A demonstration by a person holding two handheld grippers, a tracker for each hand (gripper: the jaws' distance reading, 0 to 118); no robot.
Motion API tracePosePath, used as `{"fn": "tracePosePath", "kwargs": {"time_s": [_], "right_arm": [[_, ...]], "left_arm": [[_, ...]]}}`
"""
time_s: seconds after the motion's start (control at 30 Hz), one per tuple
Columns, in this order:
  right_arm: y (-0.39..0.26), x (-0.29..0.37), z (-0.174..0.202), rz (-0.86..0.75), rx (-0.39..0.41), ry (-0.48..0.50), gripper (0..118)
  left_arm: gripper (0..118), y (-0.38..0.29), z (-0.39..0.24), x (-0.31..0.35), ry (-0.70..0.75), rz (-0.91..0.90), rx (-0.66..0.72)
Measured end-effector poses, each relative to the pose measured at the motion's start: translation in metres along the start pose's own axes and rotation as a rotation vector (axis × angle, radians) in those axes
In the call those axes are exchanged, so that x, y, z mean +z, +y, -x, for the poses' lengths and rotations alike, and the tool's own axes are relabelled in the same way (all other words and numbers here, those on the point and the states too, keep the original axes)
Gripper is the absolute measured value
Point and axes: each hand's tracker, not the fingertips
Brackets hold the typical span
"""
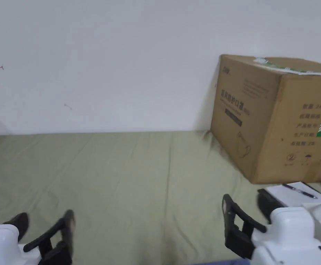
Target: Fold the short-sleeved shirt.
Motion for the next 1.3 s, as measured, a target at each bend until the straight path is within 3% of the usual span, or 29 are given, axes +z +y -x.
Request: {"fn": "tracePosePath", "kwargs": {"time_s": [0.03,0.13,0.33,0.4,0.5,0.6,0.63,0.67,0.7,0.73,0.77,0.9,1.07,1.17,1.27,1.3], "right_arm": [[0.001,-0.001,0.004,-0.015,0.001,-0.033,1],[0.002,-0.002,0.001,-0.021,-0.064,-0.004,0],[0.007,-0.001,-0.004,-0.009,0.042,0.017,0],[0.012,0.002,-0.007,0.012,0.037,0.029,0],[0.014,-0.001,-0.015,0.086,0.002,0.070,0],[0.011,-0.011,-0.013,0.162,0.005,0.080,0],[0.007,-0.013,-0.011,0.178,0.010,0.082,0],[0.004,-0.017,-0.008,0.192,0.012,0.088,0],[0.000,-0.020,-0.005,0.209,0.011,0.098,0],[-0.004,-0.023,-0.003,0.229,0.005,0.107,0],[-0.008,-0.027,-0.001,0.250,-0.005,0.115,0],[-0.018,-0.038,0.012,0.316,-0.013,0.140,0],[-0.026,-0.049,0.025,0.375,0.016,0.184,0],[-0.032,-0.052,0.031,0.389,0.035,0.201,0],[-0.036,-0.053,0.036,0.402,0.038,0.208,0],[-0.037,-0.053,0.036,0.410,0.033,0.209,0]], "left_arm": [[0,0.001,-0.007,-0.001,0.033,-0.006,-0.035],[0,0.000,-0.007,0.001,0.021,-0.009,-0.025],[0,0.006,0.020,-0.003,0.066,0.032,-0.022],[0,0.011,0.057,-0.021,-0.079,0.212,0.087],[0,-0.004,0.118,-0.069,-0.292,0.665,0.317],[0,-0.053,0.158,-0.097,-0.374,0.964,0.501],[2,-0.072,0.170,-0.102,-0.396,1.027,0.543],[16,-0.087,0.181,-0.106,-0.398,1.047,0.582],[46,-0.106,0.191,-0.107,-0.412,1.070,0.629],[98,-0.121,0.199,-0.109,-0.417,1.086,0.661],[118,-0.134,0.206,-0.111,-0.400,1.098,0.671],[116,-0.172,0.221,-0.112,-0.421,1.042,0.849],[117,-0.210,0.209,-0.127,-0.629,1.004,1.069],[117,-0.219,0.191,-0.138,-0.576,0.985,1.174],[110,-0.209,0.171,-0.135,-0.520,0.974,1.034],[92,-0.204,0.165,-0.131,-0.504,0.979,0.940]]}}
